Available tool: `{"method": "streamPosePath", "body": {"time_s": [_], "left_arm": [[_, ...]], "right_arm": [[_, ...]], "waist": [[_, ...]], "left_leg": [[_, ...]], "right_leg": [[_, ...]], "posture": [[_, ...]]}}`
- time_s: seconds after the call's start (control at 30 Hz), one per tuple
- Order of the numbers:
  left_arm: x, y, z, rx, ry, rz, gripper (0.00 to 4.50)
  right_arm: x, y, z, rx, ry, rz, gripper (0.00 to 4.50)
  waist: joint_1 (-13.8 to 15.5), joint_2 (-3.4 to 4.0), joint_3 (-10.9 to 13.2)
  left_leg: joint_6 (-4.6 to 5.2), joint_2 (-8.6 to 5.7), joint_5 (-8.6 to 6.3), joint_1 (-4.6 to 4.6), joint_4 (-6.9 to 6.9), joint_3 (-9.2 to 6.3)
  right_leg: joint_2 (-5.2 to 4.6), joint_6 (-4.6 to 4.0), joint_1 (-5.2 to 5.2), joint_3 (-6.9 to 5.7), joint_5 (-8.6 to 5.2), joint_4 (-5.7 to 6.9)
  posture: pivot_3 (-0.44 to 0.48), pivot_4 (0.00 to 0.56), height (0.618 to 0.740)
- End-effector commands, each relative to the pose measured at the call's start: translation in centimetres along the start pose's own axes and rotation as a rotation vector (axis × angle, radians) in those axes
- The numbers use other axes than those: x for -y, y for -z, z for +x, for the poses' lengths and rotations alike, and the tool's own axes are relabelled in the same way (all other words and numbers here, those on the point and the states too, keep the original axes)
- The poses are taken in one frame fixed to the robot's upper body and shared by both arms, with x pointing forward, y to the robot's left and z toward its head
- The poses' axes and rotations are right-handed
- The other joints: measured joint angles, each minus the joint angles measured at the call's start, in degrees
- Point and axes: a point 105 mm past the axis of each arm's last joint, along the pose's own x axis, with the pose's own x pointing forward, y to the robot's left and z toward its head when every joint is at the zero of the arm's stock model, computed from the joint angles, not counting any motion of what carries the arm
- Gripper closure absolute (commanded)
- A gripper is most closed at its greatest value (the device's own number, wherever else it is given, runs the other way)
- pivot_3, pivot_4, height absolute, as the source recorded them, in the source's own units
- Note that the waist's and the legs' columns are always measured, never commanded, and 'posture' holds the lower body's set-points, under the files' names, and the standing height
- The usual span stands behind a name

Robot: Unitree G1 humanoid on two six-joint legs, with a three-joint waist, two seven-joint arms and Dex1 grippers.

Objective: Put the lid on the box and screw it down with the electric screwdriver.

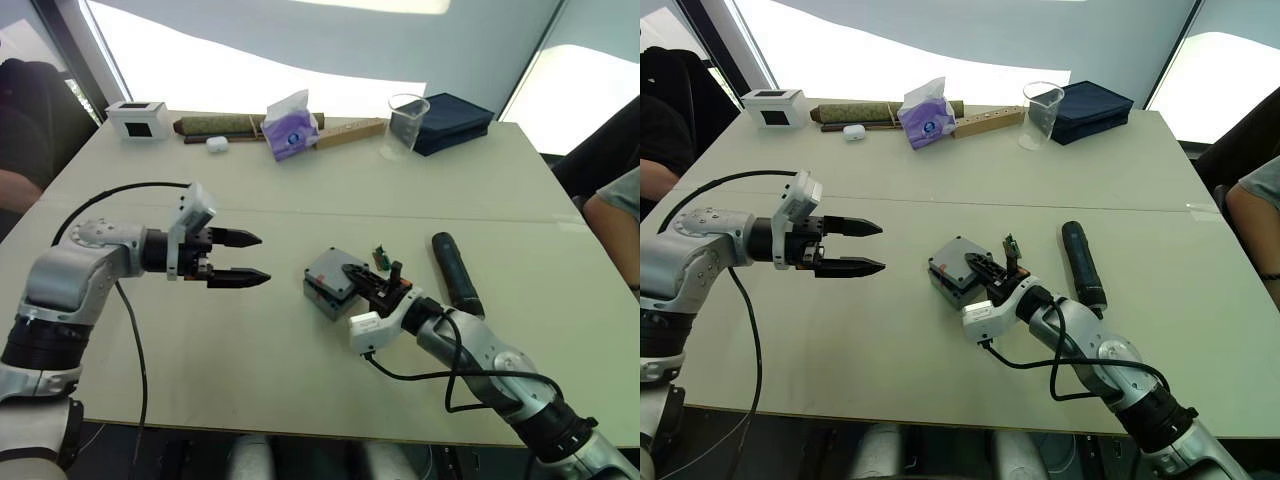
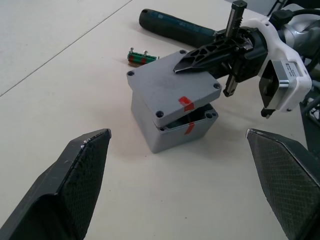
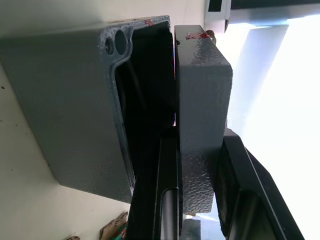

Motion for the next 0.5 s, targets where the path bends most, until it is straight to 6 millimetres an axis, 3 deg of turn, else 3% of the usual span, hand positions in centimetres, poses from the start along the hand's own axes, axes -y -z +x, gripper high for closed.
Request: {"method": "streamPosePath", "body": {"time_s": [0.03,0.5], "left_arm": [[0.3,-1.0,-0.5,-0.003,0.006,0.067,0.04],[-0.5,-1.4,-0.4,-0.025,0.006,0.129,0.04]], "right_arm": [[0.7,-0.2,-0.3,-0.011,0.024,-0.005,4.22],[-0.6,-0.2,-0.6,-0.026,-0.004,-0.005,4.22]], "waist": [[0.0,0.0,0.0],[0.1,-0.01,0.0]], "left_leg": [[0.0,0.0,0.0,0.0,0.01,-0.01],[0.0,-0.01,0.0,0.0,0.04,-0.01]], "right_leg": [[0.0,0.0,0.01,0.0,0.0,0.0],[0.0,0.0,0.04,-0.01,0.0,0.01]], "posture": [[0.0,0.15,0.721],[0.0,0.15,0.721]]}}
